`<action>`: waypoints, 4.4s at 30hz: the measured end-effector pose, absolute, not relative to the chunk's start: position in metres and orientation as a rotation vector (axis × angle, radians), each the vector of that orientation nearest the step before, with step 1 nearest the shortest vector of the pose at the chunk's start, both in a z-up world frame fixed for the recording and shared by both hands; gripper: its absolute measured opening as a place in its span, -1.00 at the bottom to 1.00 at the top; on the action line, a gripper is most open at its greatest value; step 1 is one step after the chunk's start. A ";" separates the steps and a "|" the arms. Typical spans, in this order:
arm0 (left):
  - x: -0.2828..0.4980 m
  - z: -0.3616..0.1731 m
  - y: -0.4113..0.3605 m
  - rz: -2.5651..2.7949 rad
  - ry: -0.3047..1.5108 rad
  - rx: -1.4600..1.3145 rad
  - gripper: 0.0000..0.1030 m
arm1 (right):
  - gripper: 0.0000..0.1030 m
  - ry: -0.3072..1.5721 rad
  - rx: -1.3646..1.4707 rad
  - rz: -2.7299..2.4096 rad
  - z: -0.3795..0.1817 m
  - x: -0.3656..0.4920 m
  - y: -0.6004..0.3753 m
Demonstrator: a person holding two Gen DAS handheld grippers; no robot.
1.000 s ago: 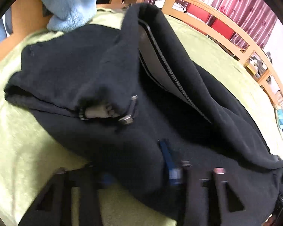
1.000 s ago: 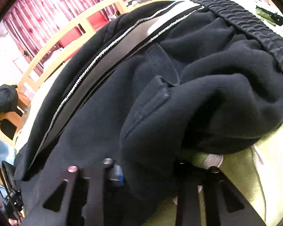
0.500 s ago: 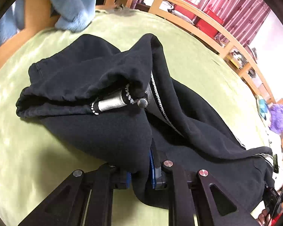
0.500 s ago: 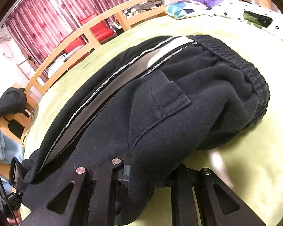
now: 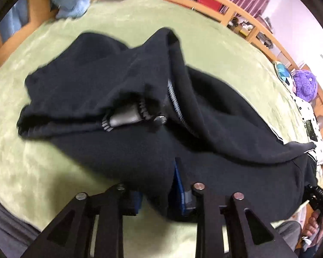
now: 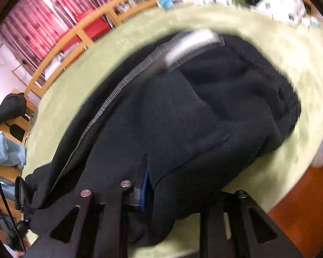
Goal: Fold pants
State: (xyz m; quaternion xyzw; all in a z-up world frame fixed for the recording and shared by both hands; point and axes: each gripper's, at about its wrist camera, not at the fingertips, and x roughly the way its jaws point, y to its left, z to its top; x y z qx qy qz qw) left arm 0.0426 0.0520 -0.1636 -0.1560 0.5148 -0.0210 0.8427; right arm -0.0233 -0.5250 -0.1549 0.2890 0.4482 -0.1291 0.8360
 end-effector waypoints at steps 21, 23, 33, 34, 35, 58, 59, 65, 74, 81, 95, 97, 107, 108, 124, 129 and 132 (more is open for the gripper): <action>0.080 -0.139 0.080 -0.092 0.905 -0.230 -0.07 | 0.04 0.716 0.518 -0.180 -0.130 -0.034 -0.421; 0.078 -0.135 0.085 -0.134 0.911 -0.226 -0.05 | 0.04 0.727 0.534 -0.149 -0.135 -0.031 -0.422; 0.061 -0.118 0.185 0.026 0.844 -0.360 0.27 | 0.04 0.727 0.559 -0.127 -0.148 -0.028 -0.427; 0.064 -0.120 0.196 0.046 0.845 -0.381 0.26 | 0.04 0.727 0.547 -0.120 -0.147 -0.027 -0.426; 0.065 -0.121 0.204 0.051 0.842 -0.405 0.26 | 0.04 0.725 0.539 -0.114 -0.147 -0.027 -0.425; 0.109 -0.172 0.265 0.239 0.860 -0.571 -0.84 | 0.04 0.761 0.528 -0.117 -0.155 -0.008 -0.420; 0.101 -0.168 0.276 0.232 0.850 -0.608 -0.84 | 0.04 0.757 0.534 -0.113 -0.154 -0.010 -0.420; 0.076 -0.197 0.284 0.265 0.940 -0.618 -0.75 | 0.04 0.760 0.505 -0.098 -0.152 -0.011 -0.418; 0.065 -0.122 0.230 0.316 0.868 -0.329 0.15 | 0.49 0.708 0.264 -0.188 -0.111 -0.026 -0.451; 0.081 -0.105 0.158 0.209 0.864 -0.311 0.17 | 0.51 0.694 0.223 -0.400 -0.106 -0.007 -0.565; 0.050 -0.126 0.123 0.105 0.975 -0.360 0.18 | 0.40 0.801 0.426 -0.469 -0.167 0.012 -0.630; 0.043 -0.128 0.122 0.052 0.988 -0.358 0.27 | 0.40 0.768 0.396 -0.505 -0.150 0.005 -0.618; 0.073 -0.163 0.097 -0.008 0.995 -0.318 0.28 | 0.40 0.687 0.336 -0.532 -0.092 -0.028 -0.536; 0.080 -0.165 0.096 0.028 0.979 -0.286 0.19 | 0.40 0.688 0.288 -0.533 -0.089 -0.029 -0.529; 0.184 -0.079 0.205 0.158 0.765 -0.309 -0.75 | 0.41 0.819 0.215 -0.431 -0.108 -0.025 -0.427; 0.166 -0.073 0.192 0.156 0.726 -0.248 0.18 | 0.41 0.819 0.206 -0.279 -0.114 0.000 -0.377; 0.150 -0.063 0.183 0.141 0.700 -0.180 0.20 | 0.41 0.855 0.224 -0.179 -0.121 0.019 -0.352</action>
